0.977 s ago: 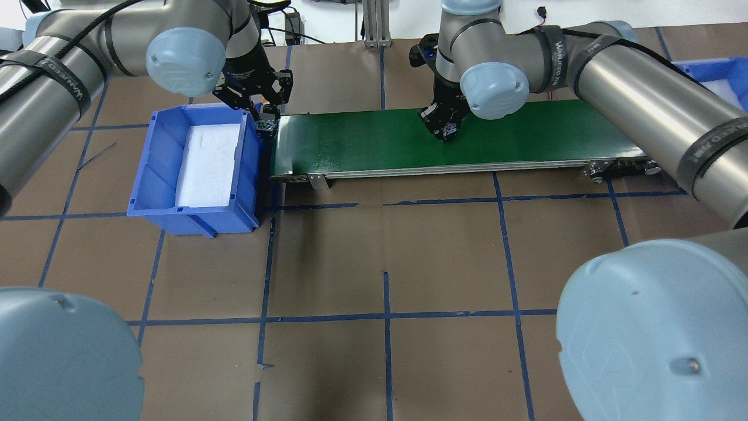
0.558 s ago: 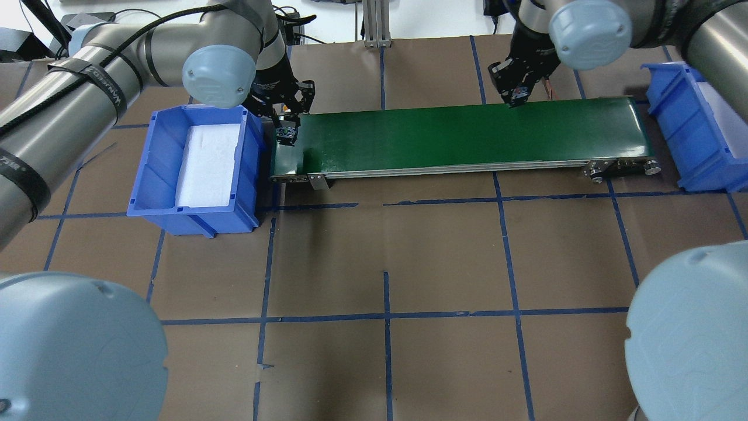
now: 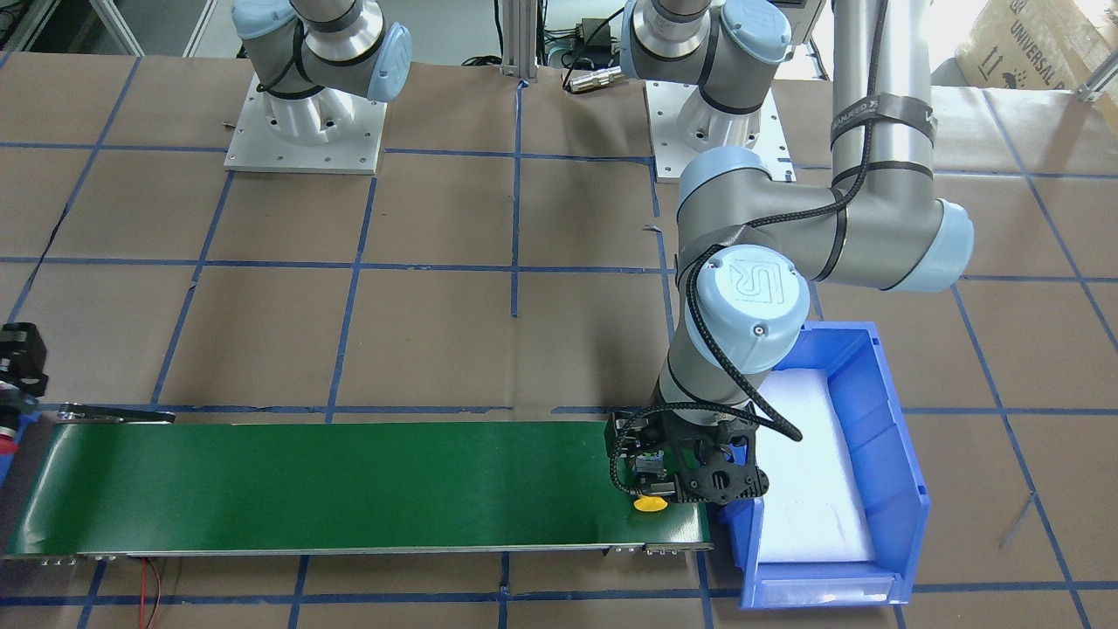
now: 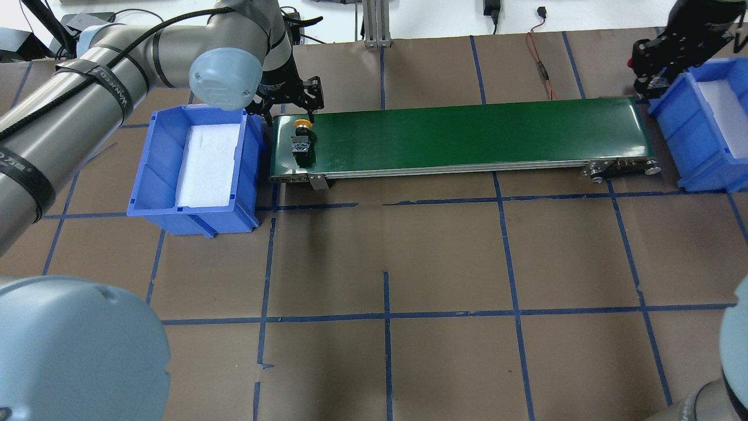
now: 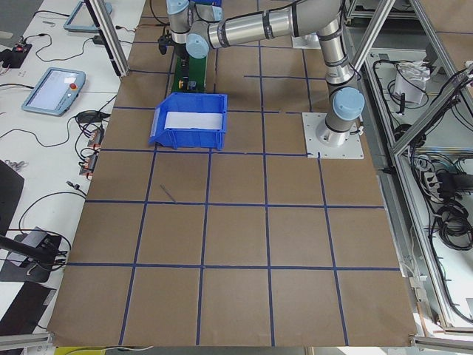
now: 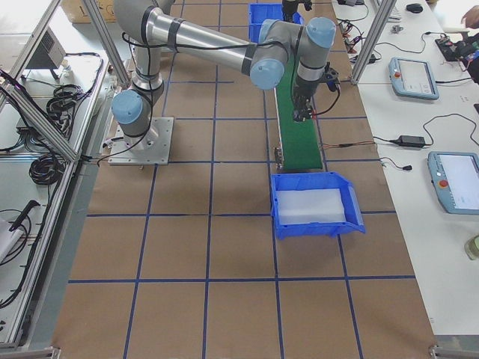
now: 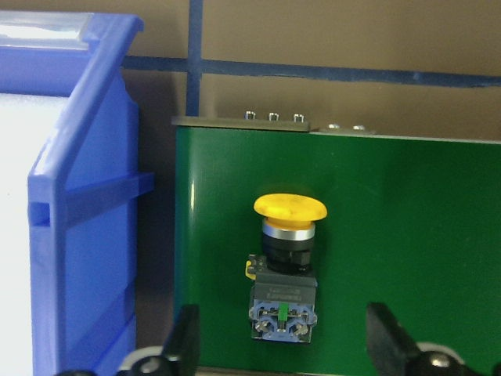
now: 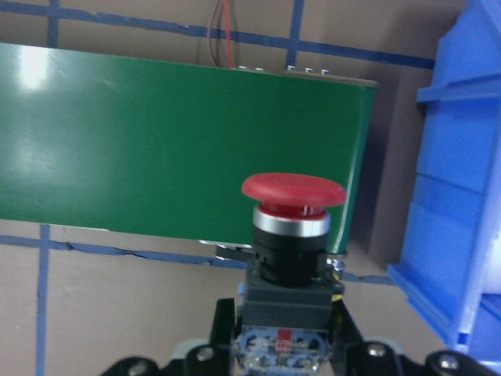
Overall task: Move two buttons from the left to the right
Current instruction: 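Lower red button into far blue bin with right gripper while left withdraws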
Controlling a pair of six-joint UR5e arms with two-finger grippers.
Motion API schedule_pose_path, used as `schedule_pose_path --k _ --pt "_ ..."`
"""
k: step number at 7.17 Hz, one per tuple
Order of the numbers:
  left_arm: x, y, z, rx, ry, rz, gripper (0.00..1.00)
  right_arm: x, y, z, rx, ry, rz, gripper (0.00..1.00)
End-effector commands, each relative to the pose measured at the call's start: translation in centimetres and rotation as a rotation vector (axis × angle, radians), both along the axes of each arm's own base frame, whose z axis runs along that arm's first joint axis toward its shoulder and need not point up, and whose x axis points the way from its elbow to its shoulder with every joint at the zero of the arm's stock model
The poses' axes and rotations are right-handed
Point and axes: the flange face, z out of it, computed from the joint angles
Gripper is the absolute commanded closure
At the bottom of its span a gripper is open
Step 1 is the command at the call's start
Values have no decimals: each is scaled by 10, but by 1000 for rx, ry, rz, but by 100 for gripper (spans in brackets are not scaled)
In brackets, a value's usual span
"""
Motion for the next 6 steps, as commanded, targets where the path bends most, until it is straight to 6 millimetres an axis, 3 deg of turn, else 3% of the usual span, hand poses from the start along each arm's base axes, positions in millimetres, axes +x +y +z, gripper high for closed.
schedule_pose_path --k 1,2,4,5,6 --pt "24 -2 39 -58 -69 15 0 -114 37 -4 49 -28 -42 86" --pt "28 9 68 -79 -66 21 0 -148 49 -8 53 -37 -50 86" --pt "71 68 142 -33 -73 60 0 -165 50 -15 44 -26 -59 86" --pt "96 80 154 -17 -67 83 0 -178 40 -37 48 -24 -53 86" --pt "103 84 158 -16 -73 50 0 -192 31 -44 42 -20 -50 86"
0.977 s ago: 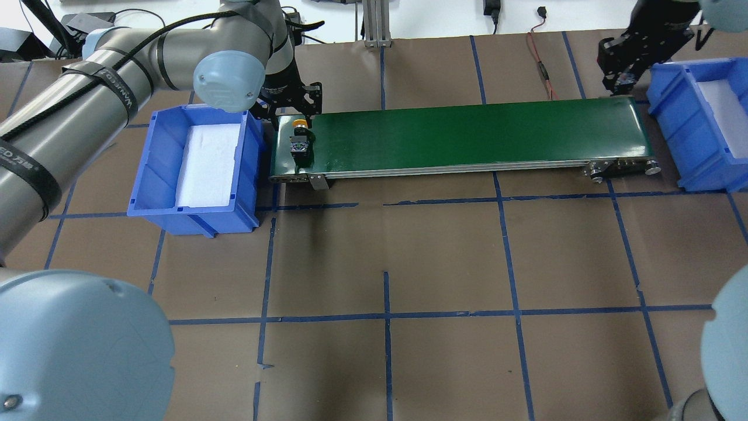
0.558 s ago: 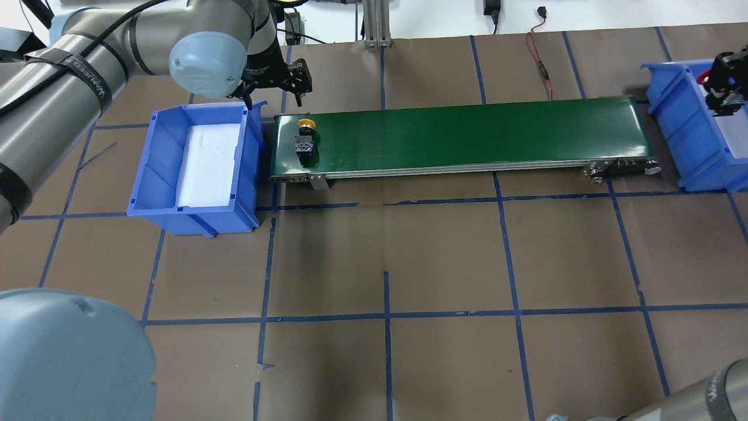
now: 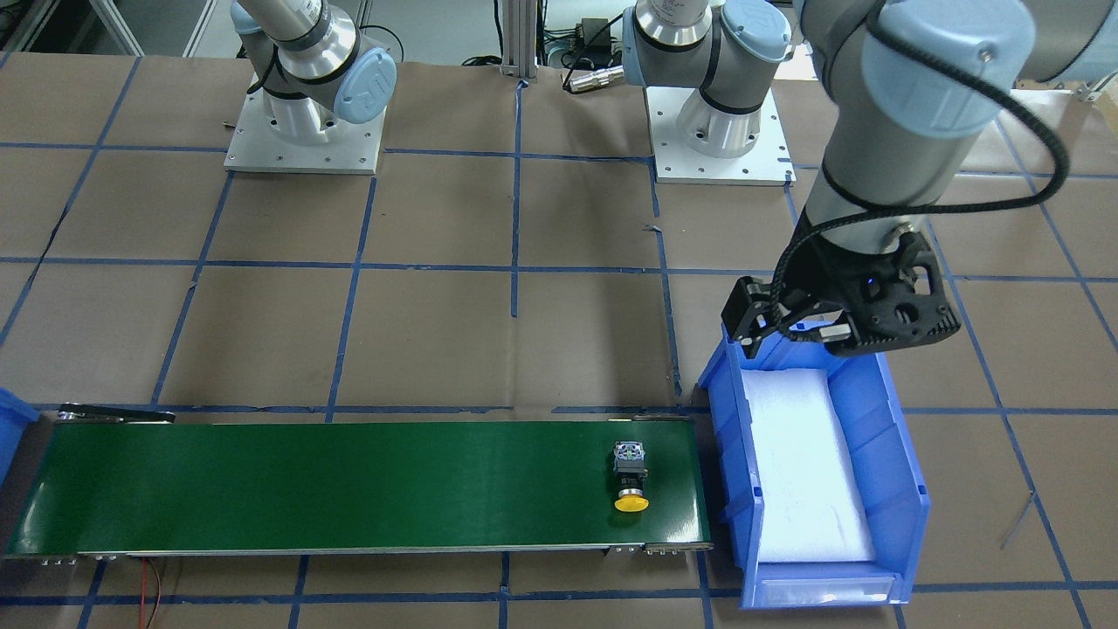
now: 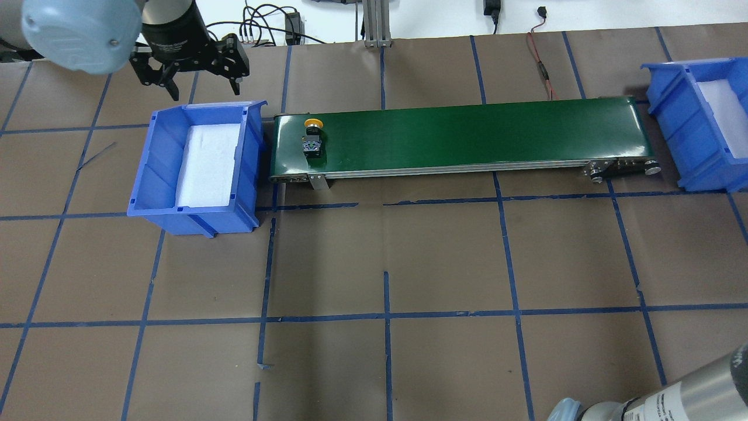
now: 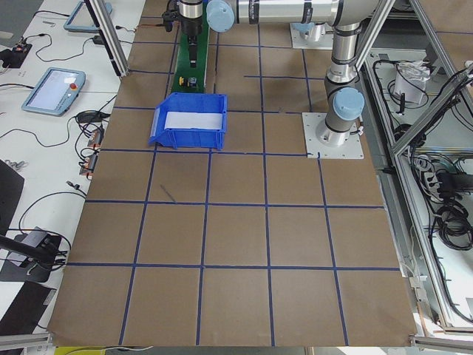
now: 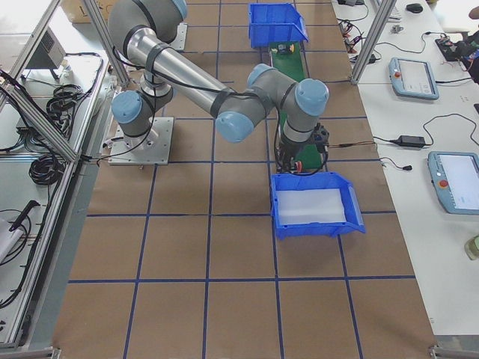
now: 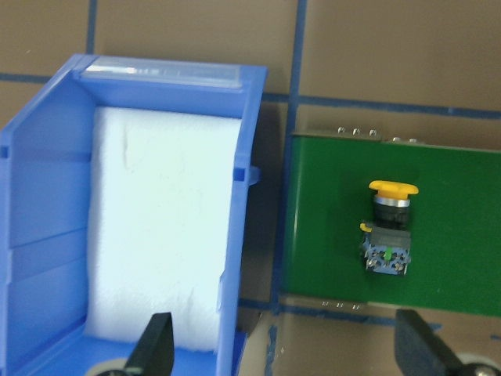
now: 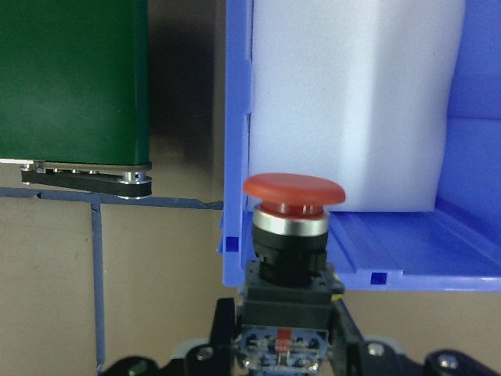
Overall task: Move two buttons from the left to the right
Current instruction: 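Lower red button into far blue bin with right gripper while left withdraws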
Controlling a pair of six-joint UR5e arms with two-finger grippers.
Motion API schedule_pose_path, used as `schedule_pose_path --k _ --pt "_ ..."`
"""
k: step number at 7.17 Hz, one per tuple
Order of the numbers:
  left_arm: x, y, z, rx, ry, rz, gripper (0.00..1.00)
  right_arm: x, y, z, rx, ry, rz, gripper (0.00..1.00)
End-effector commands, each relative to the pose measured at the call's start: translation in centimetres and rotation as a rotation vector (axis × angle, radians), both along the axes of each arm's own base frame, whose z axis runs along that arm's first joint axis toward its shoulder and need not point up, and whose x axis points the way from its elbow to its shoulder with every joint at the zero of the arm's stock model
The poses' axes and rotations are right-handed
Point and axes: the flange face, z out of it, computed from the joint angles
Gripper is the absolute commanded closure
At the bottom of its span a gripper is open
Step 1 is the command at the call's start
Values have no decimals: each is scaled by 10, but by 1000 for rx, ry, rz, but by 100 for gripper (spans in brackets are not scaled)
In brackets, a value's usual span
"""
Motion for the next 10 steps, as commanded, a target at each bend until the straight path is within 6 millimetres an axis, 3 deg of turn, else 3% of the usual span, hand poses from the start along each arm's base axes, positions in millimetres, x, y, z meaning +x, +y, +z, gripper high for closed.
schedule_pose_path --k 1,3,4,10 --pt "17 18 24 -11 0 -29 0 -31 -29 -22 -7 8 27 86" --pt "19 19 29 -25 0 -17 0 -60 -65 -37 -16 13 50 86" --pt "19 14 22 -16 2 -11 0 -66 -72 -53 -3 3 50 86" --pt "21 21 21 14 -1 -12 0 -64 -67 -105 60 -28 58 86"
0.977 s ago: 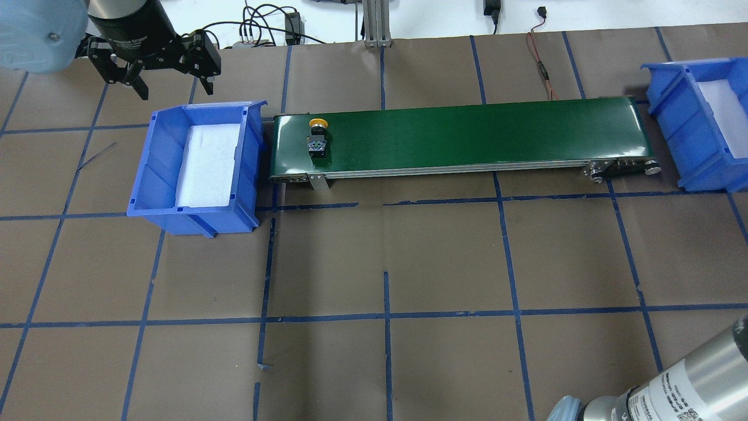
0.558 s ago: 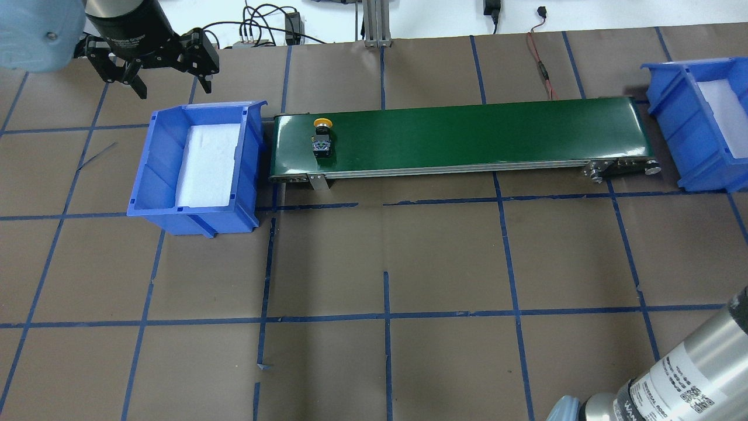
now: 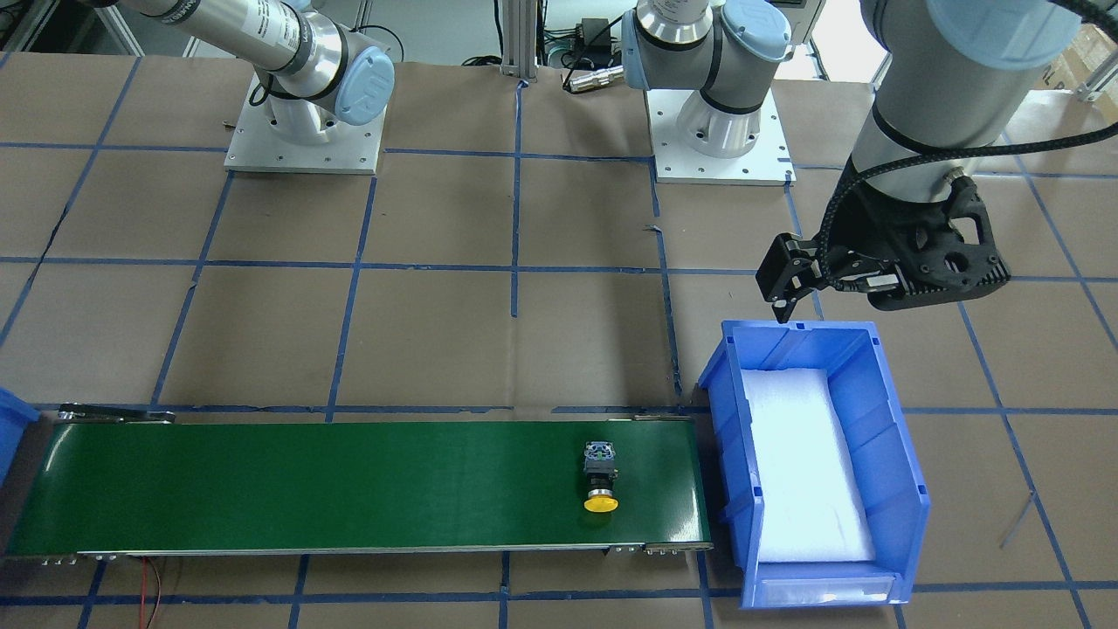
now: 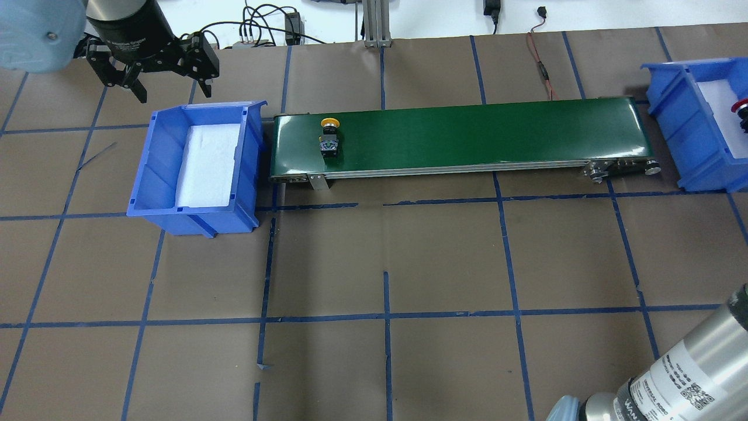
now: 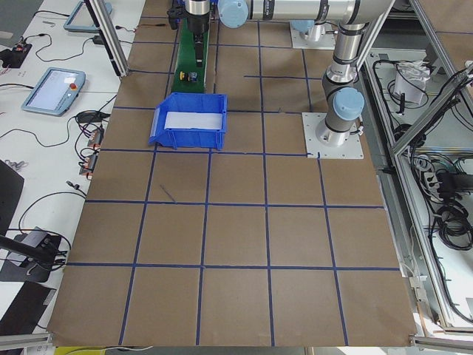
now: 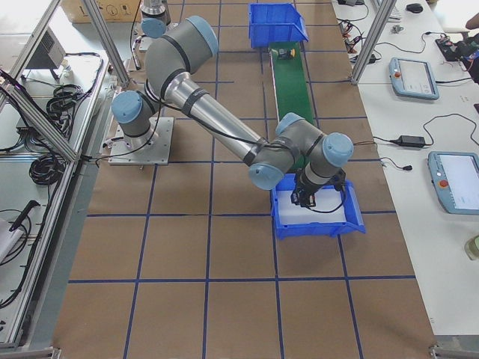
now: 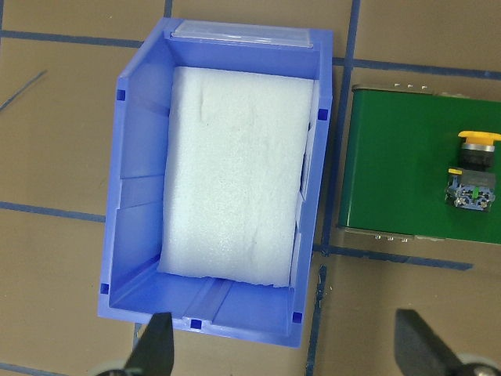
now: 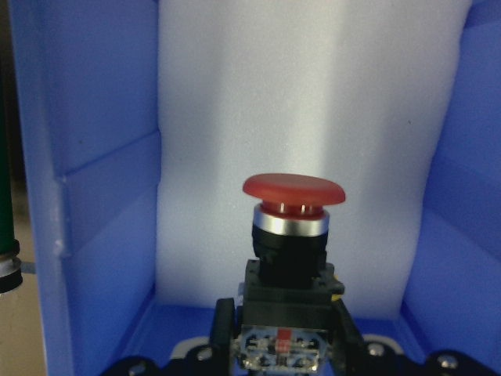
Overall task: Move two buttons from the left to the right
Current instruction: 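Lower red button into far blue bin with right gripper while left withdraws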
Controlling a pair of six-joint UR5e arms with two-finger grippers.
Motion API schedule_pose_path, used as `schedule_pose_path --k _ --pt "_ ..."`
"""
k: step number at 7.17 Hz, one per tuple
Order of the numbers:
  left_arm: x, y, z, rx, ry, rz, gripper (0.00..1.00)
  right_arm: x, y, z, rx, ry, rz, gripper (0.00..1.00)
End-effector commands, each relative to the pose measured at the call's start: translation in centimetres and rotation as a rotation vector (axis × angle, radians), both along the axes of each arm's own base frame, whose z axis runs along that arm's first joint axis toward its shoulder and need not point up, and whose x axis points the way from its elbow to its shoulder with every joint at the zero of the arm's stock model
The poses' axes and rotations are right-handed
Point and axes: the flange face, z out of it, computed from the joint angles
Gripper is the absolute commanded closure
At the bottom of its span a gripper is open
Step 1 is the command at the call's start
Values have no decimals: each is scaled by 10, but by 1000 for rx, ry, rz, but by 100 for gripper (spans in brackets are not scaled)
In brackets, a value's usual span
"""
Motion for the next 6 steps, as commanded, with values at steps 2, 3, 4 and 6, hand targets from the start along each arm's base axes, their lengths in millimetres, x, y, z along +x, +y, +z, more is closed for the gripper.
schedule_pose_path --k 2,3,4,6 --pt "-1 11 3 38 3 -9 0 -7 -7 -27 0 4 0 86" --pt "-4 22 10 60 45 -15 0 -7 -8 -29 0 4 -1 86" --pt "-3 27 11 68 65 -33 0 -8 -10 -37 -2 6 0 86" --pt "-4 39 7 82 56 -45 0 -10 -13 -52 4 1 0 86"
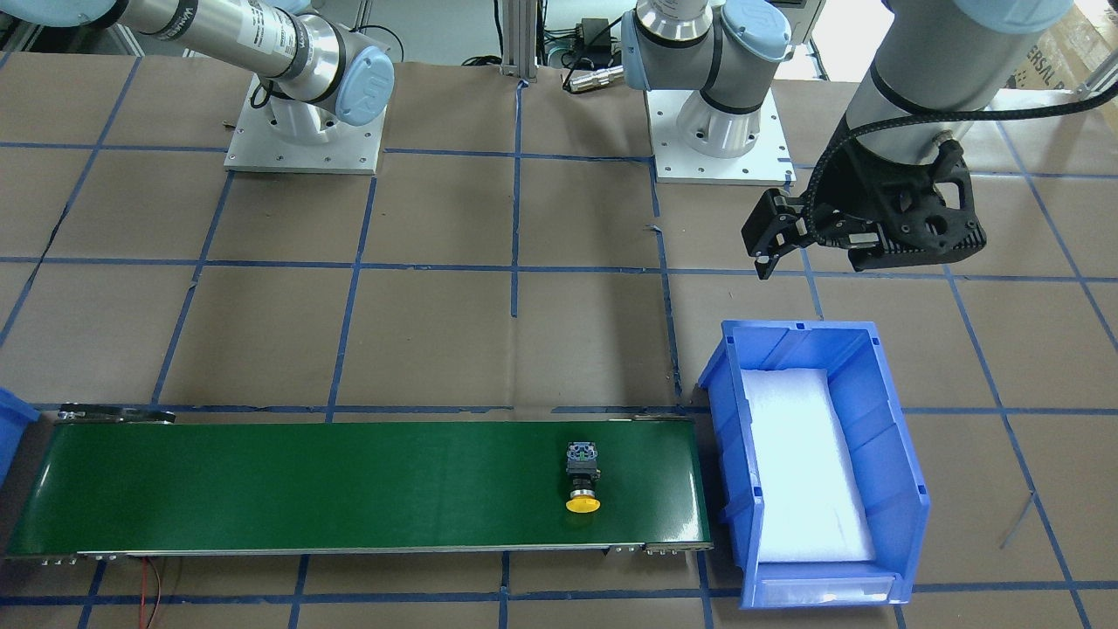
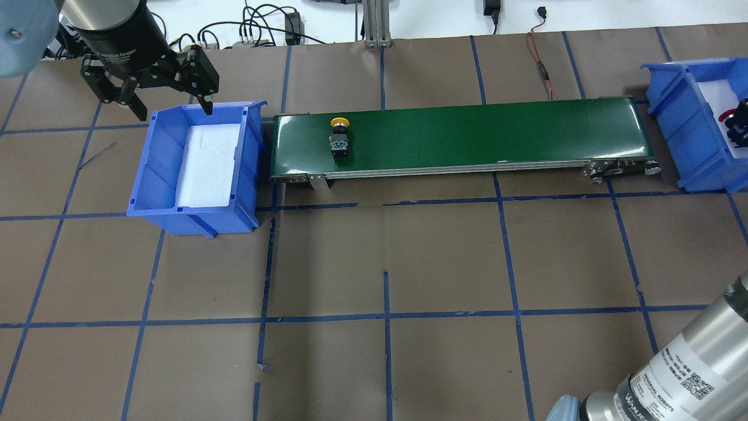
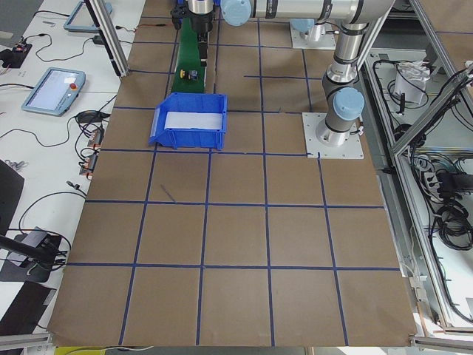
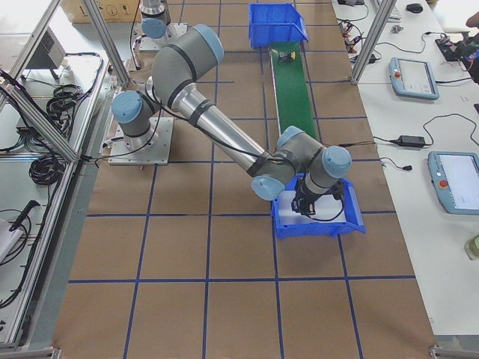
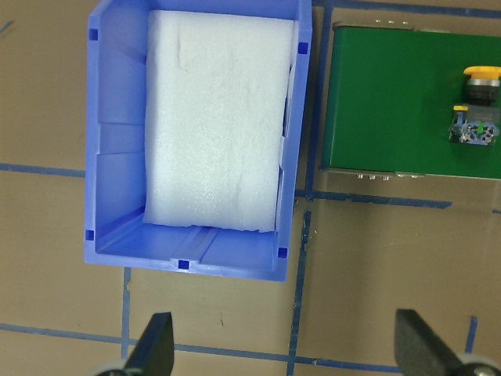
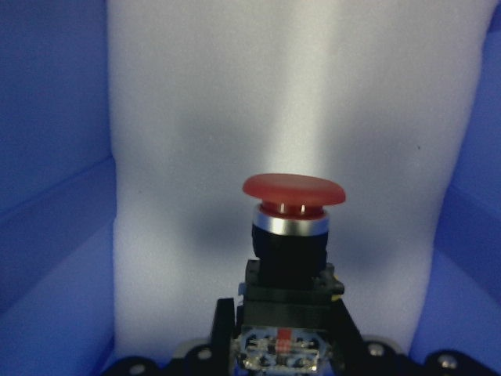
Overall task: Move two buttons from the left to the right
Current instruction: 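Lower red button into far blue bin with right gripper while left withdraws, then release the red button and move the right gripper back over the conveyor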
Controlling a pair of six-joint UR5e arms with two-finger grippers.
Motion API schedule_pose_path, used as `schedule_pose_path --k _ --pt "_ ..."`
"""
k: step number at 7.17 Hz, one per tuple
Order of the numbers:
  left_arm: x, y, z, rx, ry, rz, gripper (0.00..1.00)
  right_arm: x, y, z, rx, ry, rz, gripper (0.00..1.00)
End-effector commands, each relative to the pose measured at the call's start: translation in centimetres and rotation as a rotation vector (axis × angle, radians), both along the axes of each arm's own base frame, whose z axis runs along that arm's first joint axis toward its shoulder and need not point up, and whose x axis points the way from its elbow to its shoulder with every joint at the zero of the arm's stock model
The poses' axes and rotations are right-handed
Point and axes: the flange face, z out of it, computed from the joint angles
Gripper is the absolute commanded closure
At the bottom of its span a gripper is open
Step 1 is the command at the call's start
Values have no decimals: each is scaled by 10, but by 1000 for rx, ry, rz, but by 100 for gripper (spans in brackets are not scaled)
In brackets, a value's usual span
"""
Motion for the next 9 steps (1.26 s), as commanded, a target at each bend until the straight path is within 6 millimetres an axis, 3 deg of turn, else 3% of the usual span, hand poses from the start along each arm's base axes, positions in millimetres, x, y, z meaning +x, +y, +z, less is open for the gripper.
schedule_pose_path --k 1,2,4,9 --pt "0 27 -6 10 1 -4 0 -1 -2 -10 5 -4 -2 83" --pt "-1 41 -14 2 1 -2 0 -2 -1 -10 7 -1 -3 73" --pt "2 32 -12 -29 -4 1 0 -1 -1 -9 14 7 -2 54" --pt "3 26 -13 -13 -8 1 0 -1 -1 -8 14 7 -2 48"
